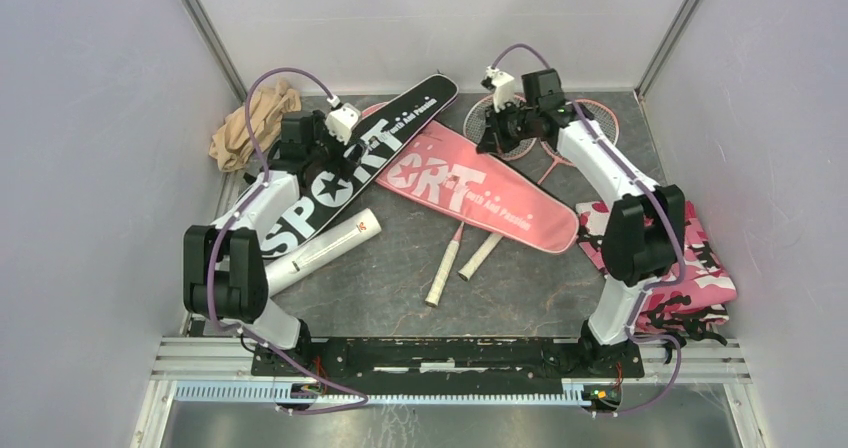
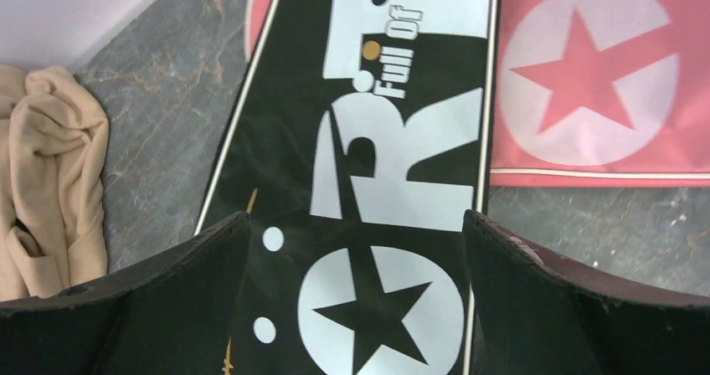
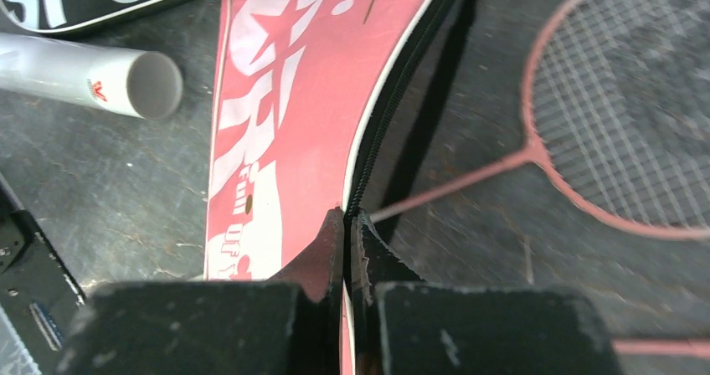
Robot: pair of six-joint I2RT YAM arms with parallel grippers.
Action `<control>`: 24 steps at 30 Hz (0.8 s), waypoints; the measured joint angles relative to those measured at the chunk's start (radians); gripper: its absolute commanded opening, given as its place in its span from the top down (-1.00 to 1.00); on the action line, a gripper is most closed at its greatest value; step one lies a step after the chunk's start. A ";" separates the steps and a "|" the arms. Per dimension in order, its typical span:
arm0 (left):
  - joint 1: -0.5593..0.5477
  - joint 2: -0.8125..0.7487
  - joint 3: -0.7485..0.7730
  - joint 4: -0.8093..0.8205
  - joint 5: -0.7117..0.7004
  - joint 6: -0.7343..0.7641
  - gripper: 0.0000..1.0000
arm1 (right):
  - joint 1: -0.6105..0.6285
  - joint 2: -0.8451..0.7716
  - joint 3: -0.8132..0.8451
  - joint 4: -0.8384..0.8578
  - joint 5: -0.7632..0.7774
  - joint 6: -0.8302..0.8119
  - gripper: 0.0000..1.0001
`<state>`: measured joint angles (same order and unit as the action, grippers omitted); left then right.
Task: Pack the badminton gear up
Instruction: Move the racket bag to the center of the board.
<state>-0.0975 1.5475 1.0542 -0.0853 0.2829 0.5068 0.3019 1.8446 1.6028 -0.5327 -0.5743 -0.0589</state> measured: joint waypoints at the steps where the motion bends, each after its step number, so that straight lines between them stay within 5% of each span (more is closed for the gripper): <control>1: -0.002 0.008 0.013 0.005 0.004 -0.018 -1.00 | -0.010 -0.014 0.001 -0.016 0.013 -0.010 1.00; 24: -0.020 0.084 0.101 0.093 0.013 -0.266 -1.00 | -0.093 -0.344 0.130 -0.133 0.152 -0.123 1.00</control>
<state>-0.1177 1.6310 1.1549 0.0082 0.2958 0.2405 0.2085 1.5009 1.7332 -0.6655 -0.4221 -0.1822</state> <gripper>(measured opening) 0.994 0.014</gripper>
